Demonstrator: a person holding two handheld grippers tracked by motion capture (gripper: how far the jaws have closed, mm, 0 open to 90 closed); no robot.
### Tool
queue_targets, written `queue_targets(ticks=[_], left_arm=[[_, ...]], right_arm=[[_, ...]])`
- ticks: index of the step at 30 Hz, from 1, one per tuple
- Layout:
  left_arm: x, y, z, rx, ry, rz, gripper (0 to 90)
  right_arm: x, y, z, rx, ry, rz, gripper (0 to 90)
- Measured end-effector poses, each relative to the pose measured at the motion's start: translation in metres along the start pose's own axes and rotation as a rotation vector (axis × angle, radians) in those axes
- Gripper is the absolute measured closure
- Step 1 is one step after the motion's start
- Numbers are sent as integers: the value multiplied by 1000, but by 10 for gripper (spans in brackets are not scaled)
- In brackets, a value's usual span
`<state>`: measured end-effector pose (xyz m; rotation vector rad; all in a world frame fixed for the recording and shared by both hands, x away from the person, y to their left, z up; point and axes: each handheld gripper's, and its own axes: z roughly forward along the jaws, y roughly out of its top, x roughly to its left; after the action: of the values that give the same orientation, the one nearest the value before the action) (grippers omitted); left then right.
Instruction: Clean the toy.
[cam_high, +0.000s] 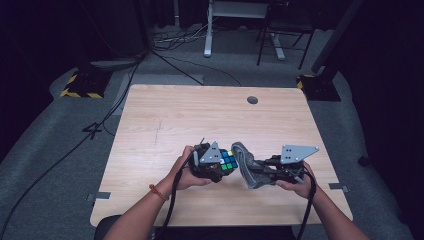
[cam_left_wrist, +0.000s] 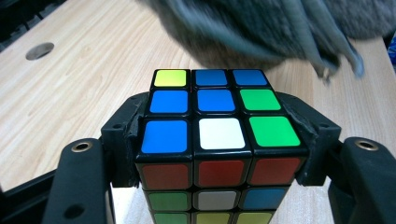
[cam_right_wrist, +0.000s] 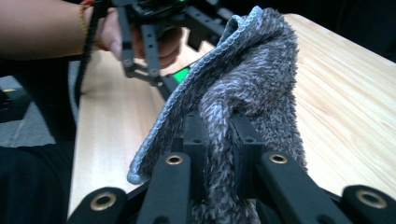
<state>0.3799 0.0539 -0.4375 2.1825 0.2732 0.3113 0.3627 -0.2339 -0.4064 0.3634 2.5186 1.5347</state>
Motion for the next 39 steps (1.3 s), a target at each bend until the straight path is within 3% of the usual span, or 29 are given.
queue_targets(ticks=[2, 4, 8, 11, 15, 21, 25, 31, 33, 35, 39], left_arm=[[0, -3, 5, 16, -5, -10, 333], [-2, -6, 10, 46, 4, 9, 333], [-1, -8, 15, 50, -13, -9, 333], [0, -9, 19, 60, -18, -5, 332], [0, -12, 23, 72, -21, -7, 332], [0, -23, 24, 84, -37, -44, 332], [1, -30, 24, 98, -37, -82, 330], [-1, -33, 21, 132, -29, -78, 313], [-3, -33, 21, 147, -24, -75, 291], [-5, -33, 21, 169, -18, -60, 284], [-8, -36, 18, 197, -25, -71, 241]], right_arm=[[-5, -3, 0, 41, -44, 5, 797], [-12, -9, 2, 88, -74, 20, 797], [-23, -18, 4, 142, -110, 43, 797], [-29, -23, 4, 154, -113, 60, 797], [-33, -29, 8, 222, -140, 54, 796], [-44, -41, 14, 341, -154, 55, 779], [-49, -48, 17, 386, -171, 64, 775], [-49, -56, 19, 433, -173, 73, 740], [-47, -59, 18, 422, -170, 72, 722], [-44, -61, 17, 407, -173, 92, 655], [-41, -64, 16, 390, -186, 108, 542]])
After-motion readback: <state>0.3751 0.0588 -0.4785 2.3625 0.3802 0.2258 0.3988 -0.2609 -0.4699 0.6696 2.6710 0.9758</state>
